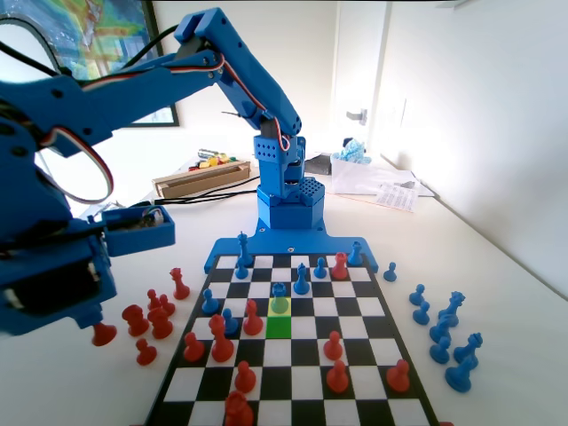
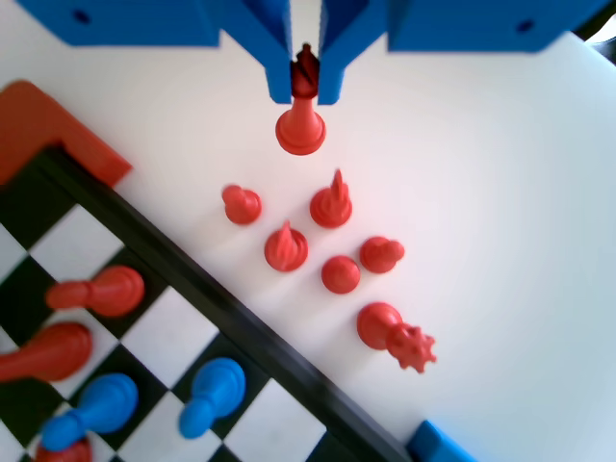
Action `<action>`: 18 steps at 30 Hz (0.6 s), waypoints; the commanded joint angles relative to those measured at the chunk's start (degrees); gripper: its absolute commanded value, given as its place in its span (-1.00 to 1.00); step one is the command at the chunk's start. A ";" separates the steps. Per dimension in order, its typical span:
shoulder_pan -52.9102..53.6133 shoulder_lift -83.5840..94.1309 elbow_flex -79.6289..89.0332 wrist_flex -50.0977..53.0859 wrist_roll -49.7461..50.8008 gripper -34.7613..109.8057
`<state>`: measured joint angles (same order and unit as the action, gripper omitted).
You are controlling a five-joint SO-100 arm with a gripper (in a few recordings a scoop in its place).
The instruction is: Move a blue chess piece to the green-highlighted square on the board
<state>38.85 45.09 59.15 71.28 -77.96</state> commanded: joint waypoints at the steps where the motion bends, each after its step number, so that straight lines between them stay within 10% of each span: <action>1: -0.35 2.20 1.76 -1.41 -1.32 -0.51; 18: -2.02 3.96 9.14 -6.42 -2.02 -0.50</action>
<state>36.56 45.00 68.38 64.69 -79.98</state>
